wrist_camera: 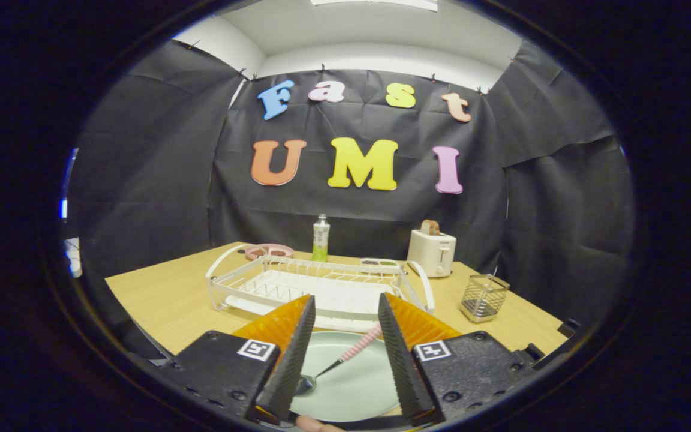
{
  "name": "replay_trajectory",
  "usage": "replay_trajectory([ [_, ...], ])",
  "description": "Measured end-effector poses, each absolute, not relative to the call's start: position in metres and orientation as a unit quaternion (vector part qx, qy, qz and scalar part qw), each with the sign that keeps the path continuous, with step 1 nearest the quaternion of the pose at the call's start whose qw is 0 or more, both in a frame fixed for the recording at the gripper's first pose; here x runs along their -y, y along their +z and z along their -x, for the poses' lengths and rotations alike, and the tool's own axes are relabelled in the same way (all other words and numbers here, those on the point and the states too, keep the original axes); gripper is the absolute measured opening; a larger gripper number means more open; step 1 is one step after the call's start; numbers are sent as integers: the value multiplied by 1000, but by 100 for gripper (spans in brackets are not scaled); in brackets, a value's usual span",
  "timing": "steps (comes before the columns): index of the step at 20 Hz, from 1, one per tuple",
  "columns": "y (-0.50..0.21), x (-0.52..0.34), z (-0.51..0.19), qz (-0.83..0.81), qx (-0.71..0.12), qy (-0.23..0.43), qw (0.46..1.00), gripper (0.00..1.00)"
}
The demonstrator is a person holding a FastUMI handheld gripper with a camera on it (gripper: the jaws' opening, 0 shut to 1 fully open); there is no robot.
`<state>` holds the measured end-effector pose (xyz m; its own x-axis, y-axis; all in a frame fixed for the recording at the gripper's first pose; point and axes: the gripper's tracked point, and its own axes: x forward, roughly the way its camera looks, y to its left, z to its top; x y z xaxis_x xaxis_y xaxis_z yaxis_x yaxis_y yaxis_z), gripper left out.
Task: Take the plate from the dish rack, then take the spoon from the basket and place it into the plate.
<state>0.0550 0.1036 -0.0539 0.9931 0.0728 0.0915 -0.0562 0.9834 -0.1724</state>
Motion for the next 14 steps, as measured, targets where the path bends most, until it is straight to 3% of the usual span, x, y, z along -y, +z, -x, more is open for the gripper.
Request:
replay_trajectory([
  [3,-38,-87,-41,74,49,20,996,100],
  [14,30,-17,46,41,51,1,998,100],
])
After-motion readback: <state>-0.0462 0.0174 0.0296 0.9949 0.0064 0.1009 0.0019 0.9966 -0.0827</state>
